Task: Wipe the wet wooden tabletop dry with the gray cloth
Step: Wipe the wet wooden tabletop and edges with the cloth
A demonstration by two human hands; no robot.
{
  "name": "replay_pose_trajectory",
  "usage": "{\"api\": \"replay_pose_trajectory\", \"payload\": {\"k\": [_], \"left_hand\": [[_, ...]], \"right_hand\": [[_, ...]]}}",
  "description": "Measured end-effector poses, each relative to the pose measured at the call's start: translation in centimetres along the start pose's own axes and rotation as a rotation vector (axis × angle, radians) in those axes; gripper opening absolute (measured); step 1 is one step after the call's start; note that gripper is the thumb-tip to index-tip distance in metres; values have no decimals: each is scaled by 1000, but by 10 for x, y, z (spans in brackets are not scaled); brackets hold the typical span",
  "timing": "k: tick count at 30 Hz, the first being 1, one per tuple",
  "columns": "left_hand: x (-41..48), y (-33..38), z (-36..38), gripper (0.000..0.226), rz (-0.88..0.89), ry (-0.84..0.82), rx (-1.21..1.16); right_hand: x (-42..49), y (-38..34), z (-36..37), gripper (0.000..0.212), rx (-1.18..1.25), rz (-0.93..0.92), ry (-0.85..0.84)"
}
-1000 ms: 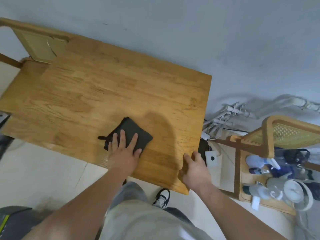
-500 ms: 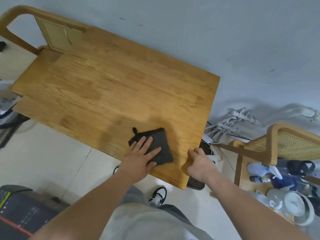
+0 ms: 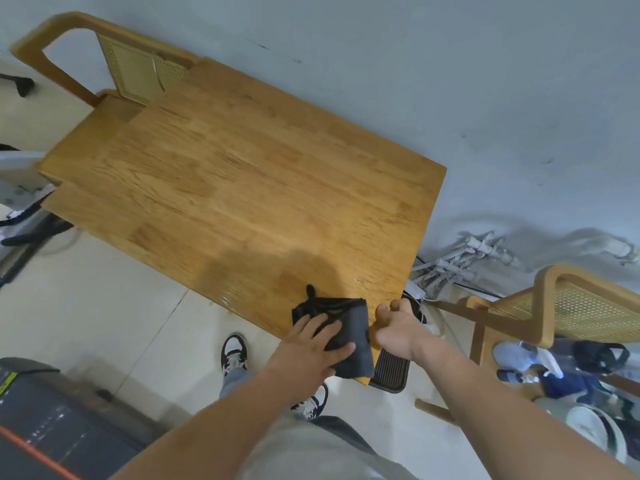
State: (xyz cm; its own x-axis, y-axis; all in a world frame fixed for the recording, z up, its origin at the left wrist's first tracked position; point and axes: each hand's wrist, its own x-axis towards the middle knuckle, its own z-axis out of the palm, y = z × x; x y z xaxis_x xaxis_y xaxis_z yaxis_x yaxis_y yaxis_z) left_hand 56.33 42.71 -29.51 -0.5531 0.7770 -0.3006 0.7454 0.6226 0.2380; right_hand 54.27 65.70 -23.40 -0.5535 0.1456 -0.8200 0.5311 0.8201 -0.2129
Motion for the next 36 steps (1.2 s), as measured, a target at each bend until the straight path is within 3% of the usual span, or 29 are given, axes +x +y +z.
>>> {"api": "replay_pose_trajectory", "payload": {"k": [3, 8, 10, 12, 15, 17, 20, 22, 26, 28, 30, 31, 34, 36], "left_hand": [[-3, -53, -9, 53, -52, -13, 27], [23, -72, -40, 58, -579, -13, -140], [45, -48, -48, 60, -621, -60, -159], [58, -13, -51, 59, -447, -91, -124], [60, 32, -43, 54, 7, -193, 4], [63, 33, -40, 51, 217, -238, 77], [81, -8, -49, 52, 301, -209, 146], [97, -42, -64, 54, 138, -206, 145], [141, -86, -96, 57, -372, -144, -39], [155, -89, -104, 59, -409, -161, -44], [152, -87, -102, 60, -277, -197, 34], [146, -88, -96, 61, -126, -197, 92], [153, -117, -96, 56, 505, -308, 189], [193, -146, -111, 53, 713, -378, 237]], "right_hand": [[3, 4, -3, 77, 23, -10, -23], [3, 11, -1, 68, 132, -22, -27], [1, 18, 1, 60, 235, -43, 25], [-4, 24, -3, 48, 460, -30, 138], [-17, 31, -17, 29, 810, 107, 359], [-19, 37, -24, 25, 836, 169, 401], [-13, 41, -30, 27, 833, 195, 379], [-5, 38, -39, 32, 841, 229, 371], [14, 20, -64, 32, 874, 236, 308], [28, 13, -77, 32, 859, 237, 257], [38, 5, -94, 13, 865, 253, 246], [45, 2, -103, 13, 859, 261, 260], [71, -4, -130, 29, 830, 258, 303], [85, -8, -146, 38, 809, 280, 311]]}}
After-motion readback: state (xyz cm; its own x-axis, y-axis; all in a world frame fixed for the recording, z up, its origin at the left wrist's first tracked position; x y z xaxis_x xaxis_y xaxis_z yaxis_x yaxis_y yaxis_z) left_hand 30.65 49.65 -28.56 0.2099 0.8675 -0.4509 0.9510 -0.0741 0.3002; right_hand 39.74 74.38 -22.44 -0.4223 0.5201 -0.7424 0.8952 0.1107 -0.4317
